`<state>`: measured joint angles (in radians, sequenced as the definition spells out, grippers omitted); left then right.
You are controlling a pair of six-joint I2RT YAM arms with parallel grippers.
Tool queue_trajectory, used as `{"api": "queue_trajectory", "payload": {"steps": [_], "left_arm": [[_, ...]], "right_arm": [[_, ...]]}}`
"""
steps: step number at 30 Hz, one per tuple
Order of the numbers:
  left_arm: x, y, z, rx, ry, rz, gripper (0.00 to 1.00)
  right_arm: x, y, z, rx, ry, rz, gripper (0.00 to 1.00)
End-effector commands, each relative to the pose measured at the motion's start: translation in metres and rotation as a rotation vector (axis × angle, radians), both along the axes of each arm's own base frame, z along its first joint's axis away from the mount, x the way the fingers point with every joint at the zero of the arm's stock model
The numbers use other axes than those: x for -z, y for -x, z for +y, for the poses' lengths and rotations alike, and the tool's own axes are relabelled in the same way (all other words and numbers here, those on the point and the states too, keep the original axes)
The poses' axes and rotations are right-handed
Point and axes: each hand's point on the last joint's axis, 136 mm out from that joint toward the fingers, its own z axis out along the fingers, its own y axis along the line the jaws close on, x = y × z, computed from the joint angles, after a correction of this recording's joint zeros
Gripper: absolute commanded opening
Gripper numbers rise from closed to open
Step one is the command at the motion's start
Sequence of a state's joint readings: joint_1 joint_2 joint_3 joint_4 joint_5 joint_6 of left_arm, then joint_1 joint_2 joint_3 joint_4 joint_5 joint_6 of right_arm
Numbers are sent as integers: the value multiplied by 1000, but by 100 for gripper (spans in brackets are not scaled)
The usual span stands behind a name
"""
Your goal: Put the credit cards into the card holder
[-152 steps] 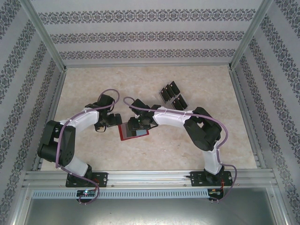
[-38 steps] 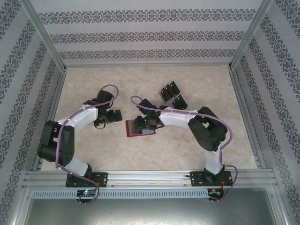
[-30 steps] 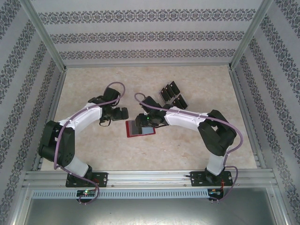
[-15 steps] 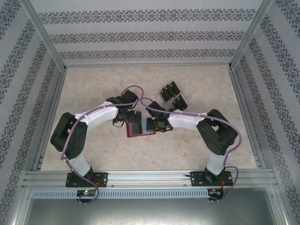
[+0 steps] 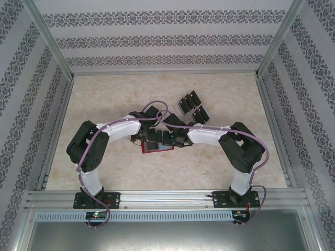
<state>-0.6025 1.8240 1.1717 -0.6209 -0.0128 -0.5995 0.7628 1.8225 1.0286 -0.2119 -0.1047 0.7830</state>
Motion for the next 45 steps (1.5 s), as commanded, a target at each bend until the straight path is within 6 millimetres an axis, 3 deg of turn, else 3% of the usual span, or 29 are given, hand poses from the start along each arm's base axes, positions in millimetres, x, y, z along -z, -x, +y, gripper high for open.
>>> {"api": "queue_trajectory", "payload": {"steps": [1,16,26,31,39,45], "left_arm": [[0,2,4,-6,-45,-3,100],[1,24,31,16,-121,13,100],[-20,11,12,12,-35,-27,100],[-28,5,15,-24,-19,-60,100],[-42,-9,47,-180,141,-74,100],[-36,-3,64,-197,191,-54,100]], "right_arm": [[29,13,-22,29,90,67,0],[29,12,-31,54,115,76,0],[25,13,-26,44,91,75,1],[-4,8,-6,-17,-17,25,8],[-59,-1,7,-63,-94,-56,27],[-70,-4,11,-65,-108,-66,45]]}}
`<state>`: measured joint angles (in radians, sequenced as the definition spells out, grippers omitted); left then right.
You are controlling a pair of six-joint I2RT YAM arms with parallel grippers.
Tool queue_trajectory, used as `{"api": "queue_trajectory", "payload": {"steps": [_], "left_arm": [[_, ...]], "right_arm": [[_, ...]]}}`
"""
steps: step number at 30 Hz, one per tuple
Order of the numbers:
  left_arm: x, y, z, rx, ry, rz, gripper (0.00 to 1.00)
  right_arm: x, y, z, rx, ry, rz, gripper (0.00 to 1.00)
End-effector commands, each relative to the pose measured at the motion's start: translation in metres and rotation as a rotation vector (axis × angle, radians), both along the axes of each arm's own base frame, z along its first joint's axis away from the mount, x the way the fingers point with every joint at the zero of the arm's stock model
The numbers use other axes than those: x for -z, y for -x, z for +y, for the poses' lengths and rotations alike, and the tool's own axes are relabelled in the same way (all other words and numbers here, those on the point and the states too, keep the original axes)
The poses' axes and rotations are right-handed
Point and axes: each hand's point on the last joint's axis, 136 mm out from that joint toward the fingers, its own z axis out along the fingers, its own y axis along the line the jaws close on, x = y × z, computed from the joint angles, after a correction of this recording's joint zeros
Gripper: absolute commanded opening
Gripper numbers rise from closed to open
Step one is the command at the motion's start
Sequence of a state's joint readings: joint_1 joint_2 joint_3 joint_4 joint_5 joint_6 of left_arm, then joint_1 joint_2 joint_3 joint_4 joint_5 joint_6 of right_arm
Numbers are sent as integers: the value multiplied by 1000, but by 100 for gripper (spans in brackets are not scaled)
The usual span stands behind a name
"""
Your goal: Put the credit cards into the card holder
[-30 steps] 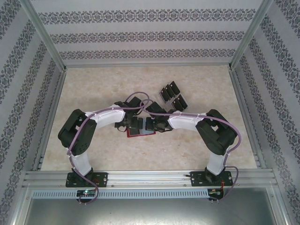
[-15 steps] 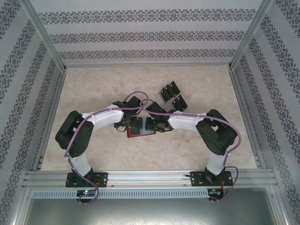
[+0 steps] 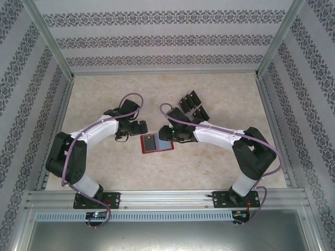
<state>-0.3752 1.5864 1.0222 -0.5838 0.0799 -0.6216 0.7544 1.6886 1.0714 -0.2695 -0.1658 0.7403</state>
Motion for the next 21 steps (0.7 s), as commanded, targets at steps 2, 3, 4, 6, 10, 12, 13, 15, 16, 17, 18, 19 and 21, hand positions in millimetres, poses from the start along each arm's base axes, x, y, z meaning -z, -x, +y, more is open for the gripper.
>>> {"api": "queue_trajectory", "payload": {"steps": [2,3,4,6,10,12,13,15,16,17,18,19,21], "left_arm": [[7,10,-7,41,58,19,100],[11,13,-8,47,66,26,100],[15,16,-8,50,70,35,100],[21,20,-8,55,73,46,100],[29,25,-5,63,58,58,100],[31,26,-3,69,47,64,100],[32,27,-2,71,41,65,100],[33,27,-1,73,31,67,100],[34,27,0,73,30,69,100],[35,28,0,74,30,71,100],[36,28,0,74,30,71,100],[37,28,0,73,29,72,100],[38,27,-1,74,29,74,100]], "right_arm": [[-1,-2,1,-9,14,19,46],[3,-3,3,-9,16,26,47],[6,-3,3,-8,21,33,48],[15,-4,6,-6,31,48,48],[29,-4,3,9,62,66,48],[36,-3,-1,17,84,75,48],[39,-3,-3,21,92,78,48],[45,-1,-7,25,111,85,48],[48,-1,-7,27,114,91,48],[50,1,-8,26,117,97,48],[52,1,-8,27,118,101,48],[54,2,-8,27,118,104,48],[55,2,-7,24,114,108,48]]}}
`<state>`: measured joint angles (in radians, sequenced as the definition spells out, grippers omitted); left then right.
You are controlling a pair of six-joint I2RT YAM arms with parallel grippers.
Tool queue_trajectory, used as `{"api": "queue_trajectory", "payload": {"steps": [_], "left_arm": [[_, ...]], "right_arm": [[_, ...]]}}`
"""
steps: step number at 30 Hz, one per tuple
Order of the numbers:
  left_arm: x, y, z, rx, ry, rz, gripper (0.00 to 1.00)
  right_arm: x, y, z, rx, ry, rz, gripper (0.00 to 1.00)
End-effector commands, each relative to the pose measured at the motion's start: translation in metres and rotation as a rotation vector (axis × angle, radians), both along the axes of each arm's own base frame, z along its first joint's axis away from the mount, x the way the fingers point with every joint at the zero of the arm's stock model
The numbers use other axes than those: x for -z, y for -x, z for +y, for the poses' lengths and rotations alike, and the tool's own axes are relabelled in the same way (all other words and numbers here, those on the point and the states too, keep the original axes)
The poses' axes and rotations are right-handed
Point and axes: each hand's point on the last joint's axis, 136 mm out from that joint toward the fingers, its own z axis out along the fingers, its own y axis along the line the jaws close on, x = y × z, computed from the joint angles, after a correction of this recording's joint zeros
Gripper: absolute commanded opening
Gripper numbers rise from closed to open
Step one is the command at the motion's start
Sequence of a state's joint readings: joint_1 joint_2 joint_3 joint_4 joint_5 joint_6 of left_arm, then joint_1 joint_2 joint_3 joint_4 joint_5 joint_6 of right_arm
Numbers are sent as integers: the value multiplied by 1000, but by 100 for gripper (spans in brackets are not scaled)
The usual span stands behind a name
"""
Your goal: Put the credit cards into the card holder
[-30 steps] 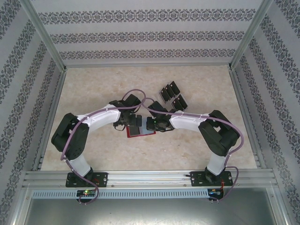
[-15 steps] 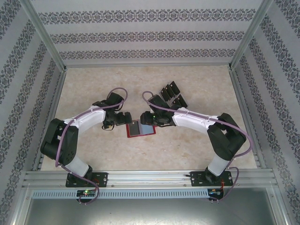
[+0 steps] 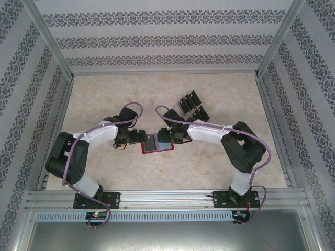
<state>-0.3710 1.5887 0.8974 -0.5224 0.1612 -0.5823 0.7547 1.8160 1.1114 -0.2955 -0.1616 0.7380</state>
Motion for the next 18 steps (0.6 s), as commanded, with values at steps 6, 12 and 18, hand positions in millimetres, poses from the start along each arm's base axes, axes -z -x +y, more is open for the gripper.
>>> {"api": "queue_trajectory", "payload": {"steps": [6,12,18], "left_arm": [[11,-2,0,20,-8,7,100],[13,-3,0,19,-12,9,100],[16,-2,0,21,-12,16,100]], "right_arm": [[16,4,-2,10,29,36,48],[21,7,8,-15,25,49,48],[17,9,18,-35,14,45,48]]}}
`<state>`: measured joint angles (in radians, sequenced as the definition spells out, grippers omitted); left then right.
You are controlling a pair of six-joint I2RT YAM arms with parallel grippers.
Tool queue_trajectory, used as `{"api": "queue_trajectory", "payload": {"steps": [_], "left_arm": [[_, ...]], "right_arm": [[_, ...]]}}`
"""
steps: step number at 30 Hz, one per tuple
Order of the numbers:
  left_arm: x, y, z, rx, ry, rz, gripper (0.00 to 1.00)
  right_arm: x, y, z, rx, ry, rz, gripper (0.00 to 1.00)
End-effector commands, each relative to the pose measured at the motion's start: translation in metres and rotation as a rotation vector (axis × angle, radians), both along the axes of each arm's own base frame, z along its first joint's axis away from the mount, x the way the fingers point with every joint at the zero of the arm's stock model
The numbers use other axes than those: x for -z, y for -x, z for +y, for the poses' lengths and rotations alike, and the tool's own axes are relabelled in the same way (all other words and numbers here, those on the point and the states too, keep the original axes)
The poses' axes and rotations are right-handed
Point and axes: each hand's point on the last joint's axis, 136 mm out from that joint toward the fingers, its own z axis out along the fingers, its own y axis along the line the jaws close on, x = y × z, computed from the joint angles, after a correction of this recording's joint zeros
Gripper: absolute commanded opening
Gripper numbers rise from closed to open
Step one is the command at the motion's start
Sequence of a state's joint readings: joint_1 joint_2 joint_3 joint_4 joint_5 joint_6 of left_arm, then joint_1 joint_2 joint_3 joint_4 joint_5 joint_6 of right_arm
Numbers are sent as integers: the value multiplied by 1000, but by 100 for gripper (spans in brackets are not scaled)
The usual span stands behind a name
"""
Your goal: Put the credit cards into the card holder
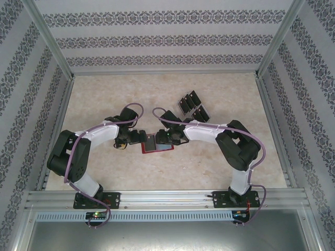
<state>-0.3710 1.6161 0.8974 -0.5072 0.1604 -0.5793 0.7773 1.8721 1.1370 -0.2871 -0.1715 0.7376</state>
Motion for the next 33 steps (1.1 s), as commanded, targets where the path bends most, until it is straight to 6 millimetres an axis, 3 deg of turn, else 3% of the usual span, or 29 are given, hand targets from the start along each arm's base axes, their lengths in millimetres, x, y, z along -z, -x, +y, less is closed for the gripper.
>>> {"api": "queue_trajectory", "payload": {"steps": [1,14,19,33], "left_arm": [[9,0,0,18,-6,7,100],[4,-3,5,-27,-16,-16,100],[-6,-14,10,-144,95,-47,100],[-9,-19,-6,-125,212,-39,100]], "right_arm": [[5,4,8,-9,5,25,48],[-7,7,31,-40,-57,20,47],[-11,8,37,-49,-67,17,47],[-18,9,56,-77,-81,13,47]]}}
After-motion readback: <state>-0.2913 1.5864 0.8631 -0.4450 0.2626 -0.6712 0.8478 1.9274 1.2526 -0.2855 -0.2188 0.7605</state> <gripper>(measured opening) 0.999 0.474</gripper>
